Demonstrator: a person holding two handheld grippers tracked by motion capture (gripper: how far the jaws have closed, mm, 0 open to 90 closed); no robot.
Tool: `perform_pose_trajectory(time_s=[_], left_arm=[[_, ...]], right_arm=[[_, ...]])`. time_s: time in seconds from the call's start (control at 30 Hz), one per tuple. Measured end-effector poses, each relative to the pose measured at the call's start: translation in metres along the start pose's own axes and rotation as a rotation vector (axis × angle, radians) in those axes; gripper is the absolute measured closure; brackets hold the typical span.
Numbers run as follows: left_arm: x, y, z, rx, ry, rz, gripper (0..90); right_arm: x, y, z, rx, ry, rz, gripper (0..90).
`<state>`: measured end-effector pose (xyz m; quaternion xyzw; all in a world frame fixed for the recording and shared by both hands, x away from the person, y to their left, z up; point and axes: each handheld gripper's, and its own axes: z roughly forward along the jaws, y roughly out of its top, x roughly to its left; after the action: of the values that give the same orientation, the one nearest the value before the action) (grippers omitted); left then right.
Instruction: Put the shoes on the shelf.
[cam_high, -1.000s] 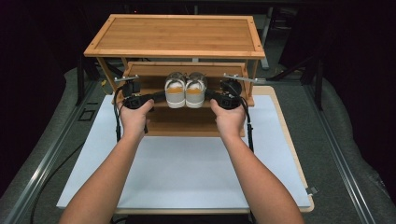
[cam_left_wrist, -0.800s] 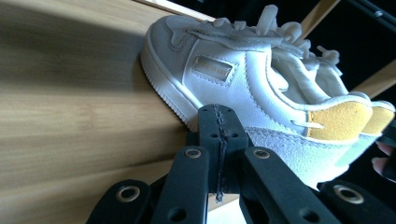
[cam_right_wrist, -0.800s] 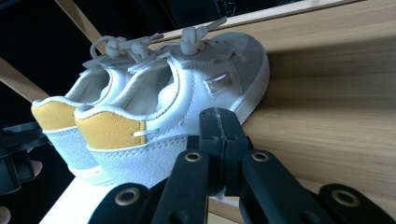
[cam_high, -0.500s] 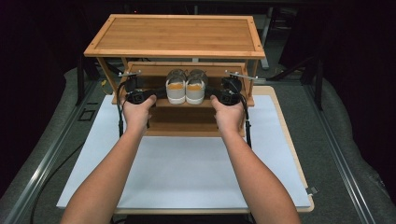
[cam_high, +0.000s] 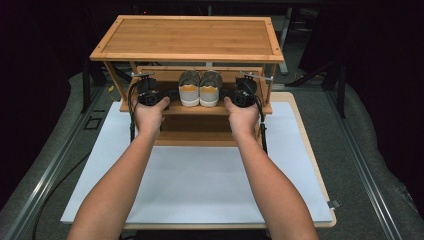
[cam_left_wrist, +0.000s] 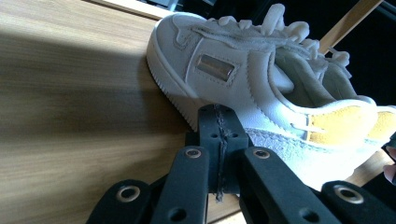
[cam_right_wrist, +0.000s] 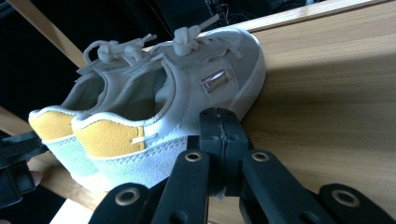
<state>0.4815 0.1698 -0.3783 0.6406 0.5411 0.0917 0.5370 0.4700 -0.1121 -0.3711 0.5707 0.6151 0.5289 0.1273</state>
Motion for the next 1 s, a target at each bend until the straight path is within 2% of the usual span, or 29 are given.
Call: perform_pose_trajectory(time_s=[0.07, 0.2, 0.37, 0.57, 0.6, 0.63, 0.7, 0.77, 0.87, 0.97, 1.0], left_arm=[[0.001, 0.001, 0.001, 0.004, 0.009, 0.017, 90.0], [0.005, 0.002, 0.004, 0.003, 0.006, -0.005, 90.0], [0.006, 0.002, 0.004, 0.007, 0.003, -0.007, 90.0], [0.002, 0.000, 0.004, -0.013, 0.029, -0.003, 90.0], [0.002, 0.000, 0.003, -0.009, 0.025, 0.001, 90.0], [0.002, 0.000, 0.002, -0.012, 0.019, -0.002, 89.9], [0.001, 0.000, -0.001, -0.023, 0.007, -0.013, 89.9], [0.000, -0.002, -0.005, -0.038, -0.016, -0.016, 89.8], [-0.002, -0.007, -0.013, -0.039, -0.034, -0.004, 89.8], [-0.007, -0.012, -0.023, -0.035, -0.049, 0.029, 89.7], [-0.008, -0.014, -0.026, -0.045, -0.057, 0.030, 89.7]], right_arm=[[0.000, 0.001, 0.003, -0.003, -0.008, -0.005, 90.0], [0.000, 0.002, 0.008, -0.004, -0.017, 0.000, 90.0], [-0.001, 0.005, 0.009, 0.012, -0.023, -0.010, 90.0], [-0.001, 0.004, 0.009, 0.000, -0.022, -0.003, 90.0], [-0.001, 0.004, 0.007, 0.005, -0.026, -0.001, 90.0], [-0.002, 0.004, 0.006, 0.006, -0.002, 0.002, 90.0], [-0.002, 0.003, 0.003, -0.001, 0.003, 0.007, 89.9], [-0.001, 0.002, -0.003, -0.006, 0.003, -0.007, 89.4], [0.001, -0.002, -0.011, -0.009, 0.007, -0.036, 88.8], [0.004, -0.008, -0.021, -0.018, 0.027, -0.042, 88.4], [0.005, -0.010, -0.025, -0.022, 0.030, -0.050, 88.3]])
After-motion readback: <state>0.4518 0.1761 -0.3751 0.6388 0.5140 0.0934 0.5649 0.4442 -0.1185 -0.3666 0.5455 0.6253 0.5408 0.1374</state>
